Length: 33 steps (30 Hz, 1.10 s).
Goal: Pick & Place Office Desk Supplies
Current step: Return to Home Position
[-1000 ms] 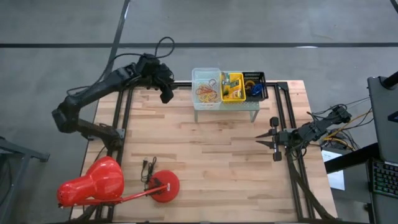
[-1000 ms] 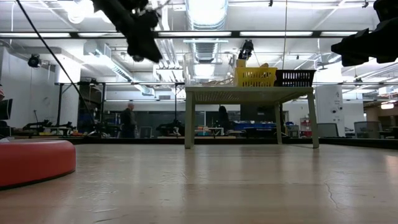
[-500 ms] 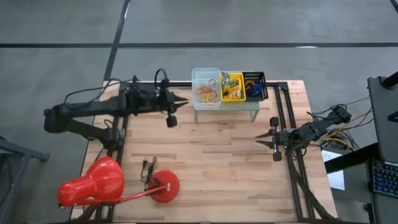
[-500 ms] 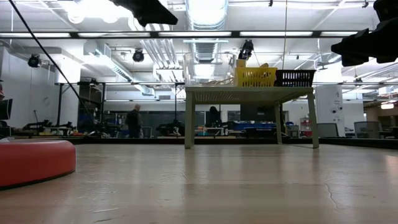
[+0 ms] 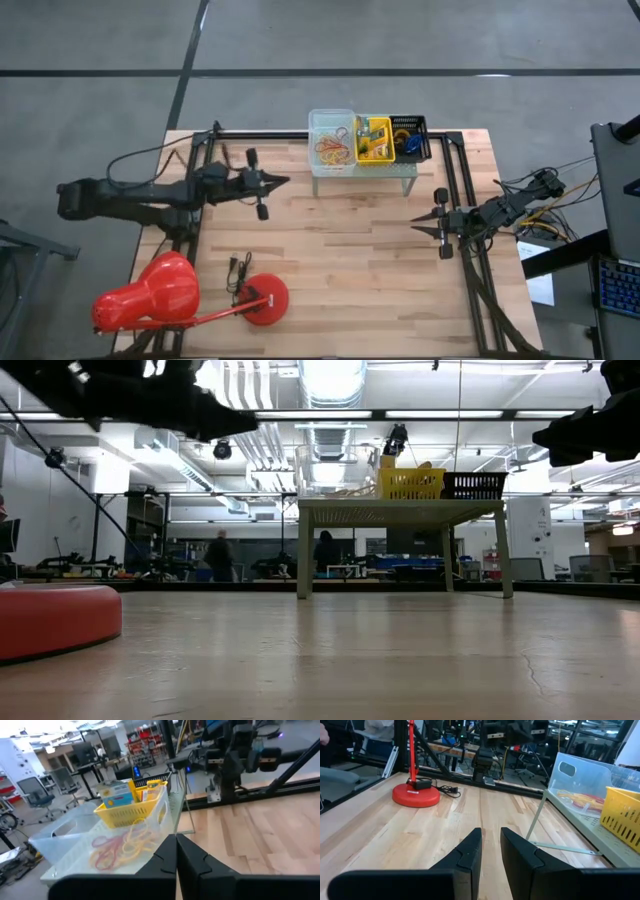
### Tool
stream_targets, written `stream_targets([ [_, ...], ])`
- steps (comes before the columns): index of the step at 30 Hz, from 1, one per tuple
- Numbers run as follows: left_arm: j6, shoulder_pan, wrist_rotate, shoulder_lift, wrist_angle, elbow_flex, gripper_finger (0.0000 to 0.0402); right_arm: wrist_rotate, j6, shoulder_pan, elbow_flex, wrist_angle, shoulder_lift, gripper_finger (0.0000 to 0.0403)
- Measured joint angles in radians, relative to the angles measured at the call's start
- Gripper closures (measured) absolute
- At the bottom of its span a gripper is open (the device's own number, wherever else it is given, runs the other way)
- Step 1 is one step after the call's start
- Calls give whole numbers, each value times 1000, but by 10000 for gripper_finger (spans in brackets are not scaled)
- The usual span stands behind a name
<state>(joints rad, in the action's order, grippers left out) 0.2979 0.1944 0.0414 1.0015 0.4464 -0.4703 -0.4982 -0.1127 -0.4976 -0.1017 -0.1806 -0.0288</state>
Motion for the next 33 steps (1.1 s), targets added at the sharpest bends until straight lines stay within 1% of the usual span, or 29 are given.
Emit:
stream_targets([
  [3,-17,0,-29,-79,64,86,400,0,0,0,0,0,0,335],
  [8,-17,0,-136,-212,218,236,401,0,0,0,0,0,0,335],
  [13,-17,0,-148,-364,251,365,401,0,0,0,0,0,0,335],
  [19,-17,0,-150,-511,253,450,401,0,0,0,0,0,0,335],
  [21,-15,0,-148,-559,225,466,401,0,0,0,0,-1,0,335],
  [33,18,0,-147,-889,-177,466,401,0,0,0,0,-1,0,335],
])
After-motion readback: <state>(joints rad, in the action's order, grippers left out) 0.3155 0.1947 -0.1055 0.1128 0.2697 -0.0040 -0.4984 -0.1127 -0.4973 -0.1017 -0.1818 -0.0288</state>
